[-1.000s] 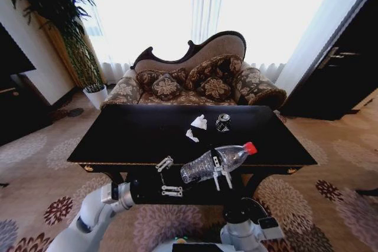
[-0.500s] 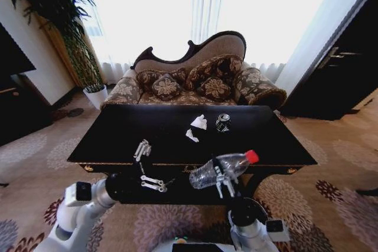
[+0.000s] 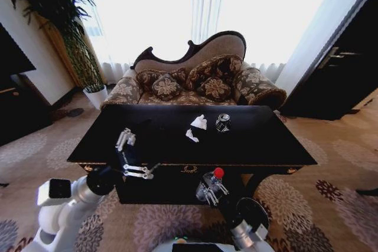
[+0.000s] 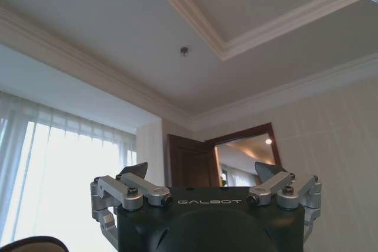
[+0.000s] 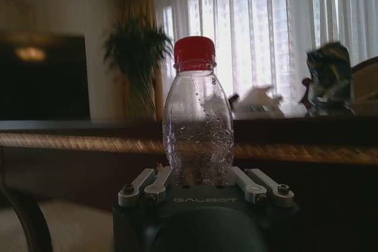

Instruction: Move to the front of the table and place the trash on the table into the trash bin.

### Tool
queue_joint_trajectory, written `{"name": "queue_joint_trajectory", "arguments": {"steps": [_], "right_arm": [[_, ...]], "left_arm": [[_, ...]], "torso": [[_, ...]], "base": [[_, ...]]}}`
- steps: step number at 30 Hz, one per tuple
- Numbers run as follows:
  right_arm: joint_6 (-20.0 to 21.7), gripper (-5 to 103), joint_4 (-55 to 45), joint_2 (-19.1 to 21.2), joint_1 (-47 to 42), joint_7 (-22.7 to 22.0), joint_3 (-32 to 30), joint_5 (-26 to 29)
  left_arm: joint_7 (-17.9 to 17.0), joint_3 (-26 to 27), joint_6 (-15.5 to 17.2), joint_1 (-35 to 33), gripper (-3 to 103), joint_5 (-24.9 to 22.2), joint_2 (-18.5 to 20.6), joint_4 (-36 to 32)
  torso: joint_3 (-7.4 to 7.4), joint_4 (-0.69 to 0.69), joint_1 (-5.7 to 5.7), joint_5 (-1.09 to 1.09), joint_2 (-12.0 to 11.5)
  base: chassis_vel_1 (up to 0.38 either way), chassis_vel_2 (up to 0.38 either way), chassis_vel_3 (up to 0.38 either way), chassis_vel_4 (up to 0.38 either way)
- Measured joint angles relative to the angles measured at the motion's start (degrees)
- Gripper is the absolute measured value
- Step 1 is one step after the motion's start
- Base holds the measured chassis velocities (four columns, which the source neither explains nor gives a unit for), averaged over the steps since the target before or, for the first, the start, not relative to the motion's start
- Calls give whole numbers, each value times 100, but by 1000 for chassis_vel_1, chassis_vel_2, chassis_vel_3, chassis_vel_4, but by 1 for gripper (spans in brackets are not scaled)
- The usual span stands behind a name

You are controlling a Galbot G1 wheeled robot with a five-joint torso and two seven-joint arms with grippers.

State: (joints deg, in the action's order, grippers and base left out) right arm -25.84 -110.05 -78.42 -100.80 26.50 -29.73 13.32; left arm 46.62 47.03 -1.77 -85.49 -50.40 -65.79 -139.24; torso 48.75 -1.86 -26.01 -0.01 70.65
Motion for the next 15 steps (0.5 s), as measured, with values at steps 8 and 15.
{"name": "queue_joint_trajectory", "arguments": {"steps": [8,15], "right_arm": [[-127,25,613,171,157,-58,-54,-294],[-232,25,1268,357,474,-239,-125,-600]], "left_arm": [[-145,318,45,-33,100,-233,9,-21],[-488,434,174,0,100,-336,-22,-4]], "torso": [[0,0,0,0,0],[0,0,0,0,-1]], "base": [[0,0,0,0],[0,0,0,0]]}}
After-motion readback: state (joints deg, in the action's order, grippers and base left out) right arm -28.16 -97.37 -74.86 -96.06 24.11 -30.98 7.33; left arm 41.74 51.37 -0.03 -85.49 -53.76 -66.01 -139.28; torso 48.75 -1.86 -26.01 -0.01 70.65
